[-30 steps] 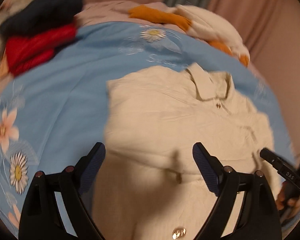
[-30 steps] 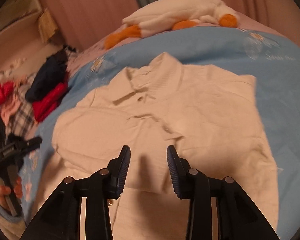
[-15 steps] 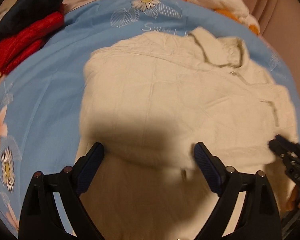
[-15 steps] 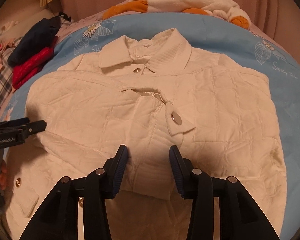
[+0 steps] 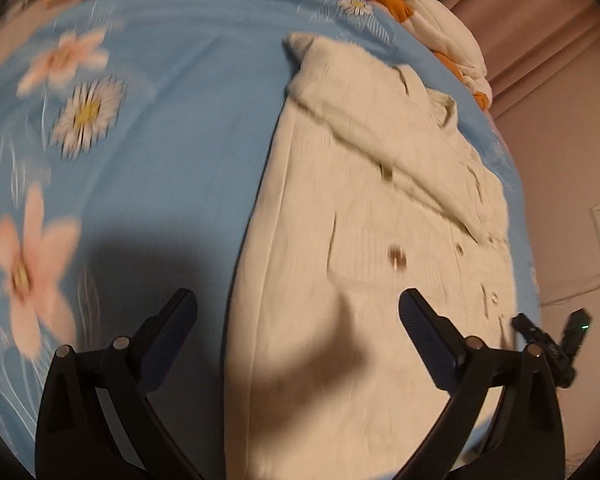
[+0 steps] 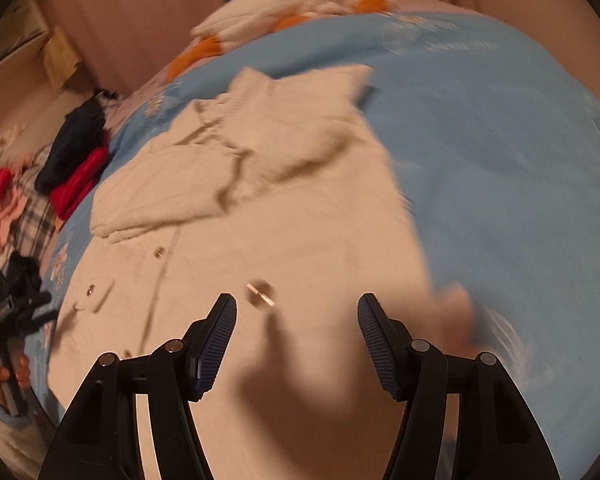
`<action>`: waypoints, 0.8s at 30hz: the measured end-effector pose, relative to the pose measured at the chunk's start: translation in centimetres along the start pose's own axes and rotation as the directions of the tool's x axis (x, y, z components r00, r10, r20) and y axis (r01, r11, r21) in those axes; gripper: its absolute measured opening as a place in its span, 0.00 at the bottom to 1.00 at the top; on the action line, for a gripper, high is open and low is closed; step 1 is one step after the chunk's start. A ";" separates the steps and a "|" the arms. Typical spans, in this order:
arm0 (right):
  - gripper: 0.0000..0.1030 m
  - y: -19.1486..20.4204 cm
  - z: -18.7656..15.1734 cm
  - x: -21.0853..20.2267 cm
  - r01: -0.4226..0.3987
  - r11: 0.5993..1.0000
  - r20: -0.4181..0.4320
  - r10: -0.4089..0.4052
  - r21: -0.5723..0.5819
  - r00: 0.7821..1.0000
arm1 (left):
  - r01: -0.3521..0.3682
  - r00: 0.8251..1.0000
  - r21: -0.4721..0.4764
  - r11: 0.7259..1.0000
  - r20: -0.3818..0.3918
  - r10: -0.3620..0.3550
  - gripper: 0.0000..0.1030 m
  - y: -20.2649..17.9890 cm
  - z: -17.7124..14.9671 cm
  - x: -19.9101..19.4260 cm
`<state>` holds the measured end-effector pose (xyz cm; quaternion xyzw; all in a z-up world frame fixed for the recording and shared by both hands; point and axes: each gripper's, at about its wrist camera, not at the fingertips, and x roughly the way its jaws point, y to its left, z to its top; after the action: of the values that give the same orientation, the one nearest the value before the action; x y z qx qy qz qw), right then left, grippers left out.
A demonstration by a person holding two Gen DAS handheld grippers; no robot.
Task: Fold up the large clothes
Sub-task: 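Grasp the other sleeve cuff with the left gripper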
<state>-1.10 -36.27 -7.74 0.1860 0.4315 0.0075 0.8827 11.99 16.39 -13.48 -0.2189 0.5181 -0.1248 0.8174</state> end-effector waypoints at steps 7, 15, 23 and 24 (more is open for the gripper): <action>0.61 -3.5 -2.3 -3.1 -0.053 0.993 0.025 0.050 0.107 0.998 | 0.115 0.993 -0.009 0.993 -0.017 -0.115 0.98 -0.1 -3.7 -1.3; 0.64 -4.0 -4.1 -2.0 -0.128 0.982 -0.034 0.134 0.142 0.990 | 0.242 0.967 -0.022 0.970 -0.072 -0.243 0.99 -0.7 -5.1 -0.8; 0.65 -2.2 -1.8 1.1 -0.222 0.966 -0.044 0.230 0.135 0.972 | 0.276 0.956 -0.040 0.960 -0.092 -0.278 0.99 -2.3 -2.6 1.7; 0.65 -2.3 -1.8 1.2 -0.230 0.962 -0.042 0.238 0.147 0.970 | 0.278 0.955 -0.050 0.959 -0.089 -0.281 0.99 -2.5 -2.5 1.9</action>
<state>-2.08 -37.63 -10.42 0.2973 0.4321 0.0867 0.8470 10.61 12.81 -14.69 -0.2989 0.5224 -0.2398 0.7617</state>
